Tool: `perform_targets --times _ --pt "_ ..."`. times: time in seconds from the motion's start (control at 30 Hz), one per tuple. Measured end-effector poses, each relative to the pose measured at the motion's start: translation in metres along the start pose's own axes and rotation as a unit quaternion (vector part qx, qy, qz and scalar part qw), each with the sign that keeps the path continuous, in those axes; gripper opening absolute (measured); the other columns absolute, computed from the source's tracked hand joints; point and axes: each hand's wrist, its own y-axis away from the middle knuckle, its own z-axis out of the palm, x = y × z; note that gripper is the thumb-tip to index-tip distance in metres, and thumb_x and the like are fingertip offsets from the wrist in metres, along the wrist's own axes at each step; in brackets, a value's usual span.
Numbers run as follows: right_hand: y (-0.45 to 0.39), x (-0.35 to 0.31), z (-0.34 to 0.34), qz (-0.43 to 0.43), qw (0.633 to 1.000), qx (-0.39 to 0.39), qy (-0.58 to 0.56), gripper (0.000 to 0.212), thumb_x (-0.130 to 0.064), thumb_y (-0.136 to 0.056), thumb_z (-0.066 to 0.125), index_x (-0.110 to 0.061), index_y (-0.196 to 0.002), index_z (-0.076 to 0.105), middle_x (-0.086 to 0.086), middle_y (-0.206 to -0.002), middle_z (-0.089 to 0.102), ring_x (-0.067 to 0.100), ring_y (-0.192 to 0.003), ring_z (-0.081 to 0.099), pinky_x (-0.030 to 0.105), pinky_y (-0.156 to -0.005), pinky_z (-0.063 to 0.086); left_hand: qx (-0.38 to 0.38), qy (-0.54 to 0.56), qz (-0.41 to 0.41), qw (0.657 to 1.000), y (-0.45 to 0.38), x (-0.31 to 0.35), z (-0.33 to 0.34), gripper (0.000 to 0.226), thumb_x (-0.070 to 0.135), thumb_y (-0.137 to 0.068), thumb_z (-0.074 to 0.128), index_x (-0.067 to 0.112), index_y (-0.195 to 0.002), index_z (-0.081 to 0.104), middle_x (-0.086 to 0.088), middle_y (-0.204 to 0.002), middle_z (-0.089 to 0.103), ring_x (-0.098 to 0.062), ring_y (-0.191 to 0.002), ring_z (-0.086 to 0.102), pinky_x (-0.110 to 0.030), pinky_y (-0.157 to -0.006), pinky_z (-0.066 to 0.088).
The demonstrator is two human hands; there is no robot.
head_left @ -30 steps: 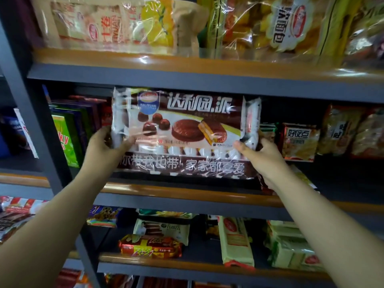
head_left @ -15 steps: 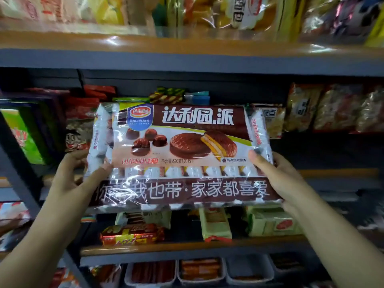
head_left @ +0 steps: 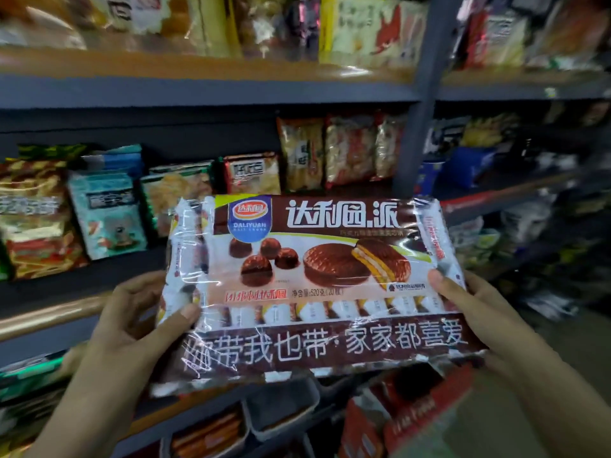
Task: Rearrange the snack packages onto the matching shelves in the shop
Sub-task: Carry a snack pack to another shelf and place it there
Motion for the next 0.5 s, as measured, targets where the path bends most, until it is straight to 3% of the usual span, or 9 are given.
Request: perform_targets --times 0.1,0.17,0.23,0.3,0.33,0.4,0.5 --pt "0.003 0.008 -0.074 0.014 0.999 0.033 -0.010 0.066 -0.048 -0.052 0.077 -0.019 -0.108 0.060 0.009 -0.086 0.076 0.031 -0.075 0.073 0.044 -0.070 0.059 -0.079 0.019 -0.046 0.996 0.004 0.001 0.081 0.078 0.056 -0.025 0.087 0.022 -0.093 0.070 0.002 -0.090 0.076 -0.020 -0.079 0.073 -0.023 -0.052 0.056" --pt "0.006 0.008 -0.129 0.021 0.999 0.040 0.004 0.091 -0.060 -0.034 0.088 -0.019 -0.111 0.059 0.012 -0.093 0.075 0.035 -0.081 0.072 0.051 -0.081 0.056 -0.115 0.040 -0.076 0.990 0.006 0.000 0.139 0.086 0.062 -0.015 0.086 0.021 -0.089 0.073 -0.001 -0.084 0.076 -0.020 -0.073 0.073 -0.024 -0.050 0.055" --pt "0.009 0.007 -0.187 0.025 0.998 0.061 0.003 0.105 -0.064 -0.018 0.088 -0.021 -0.109 0.059 0.013 -0.095 0.075 0.037 -0.084 0.072 0.053 -0.085 0.053 -0.136 0.046 -0.081 0.986 0.013 -0.002 0.199 0.091 0.068 -0.012 0.082 0.021 -0.089 0.074 -0.003 -0.085 0.076 -0.021 -0.074 0.073 -0.030 -0.058 0.057" --pt "0.011 0.006 -0.242 0.025 0.996 0.084 0.017 0.101 -0.063 -0.022 0.088 -0.021 -0.108 0.057 0.014 -0.092 0.075 0.037 -0.080 0.072 0.050 -0.079 0.056 -0.163 0.060 -0.078 0.982 0.022 -0.002 0.262 0.084 0.068 -0.019 0.083 0.024 -0.091 0.074 -0.007 -0.090 0.076 -0.028 -0.083 0.072 -0.045 -0.074 0.057" --pt "0.011 0.004 -0.267 0.028 0.995 0.096 0.023 0.091 -0.061 -0.033 0.087 -0.020 -0.108 0.056 0.014 -0.089 0.075 0.036 -0.077 0.073 0.048 -0.074 0.058 -0.173 0.067 -0.072 0.980 0.027 -0.001 0.290 0.082 0.067 -0.021 0.084 0.025 -0.091 0.074 -0.008 -0.091 0.076 -0.028 -0.082 0.072 -0.047 -0.074 0.058" --pt "0.011 -0.001 -0.305 0.031 0.993 0.117 0.018 0.072 -0.053 -0.050 0.080 -0.021 -0.109 0.054 0.014 -0.085 0.075 0.034 -0.072 0.073 0.044 -0.070 0.059 -0.185 0.077 -0.069 0.977 0.033 -0.003 0.331 0.082 0.068 -0.019 0.083 0.026 -0.089 0.075 -0.007 -0.089 0.076 -0.024 -0.077 0.073 -0.037 -0.065 0.059" --pt "0.001 -0.004 -0.358 0.049 0.990 0.130 0.038 0.092 -0.065 -0.027 0.086 -0.025 -0.104 0.054 0.014 -0.086 0.075 0.035 -0.075 0.073 0.046 -0.075 0.058 -0.195 0.075 -0.083 0.974 0.040 0.002 0.384 0.088 0.067 -0.019 0.083 0.023 -0.094 0.073 -0.007 -0.092 0.076 -0.026 -0.081 0.073 -0.037 -0.072 0.056"
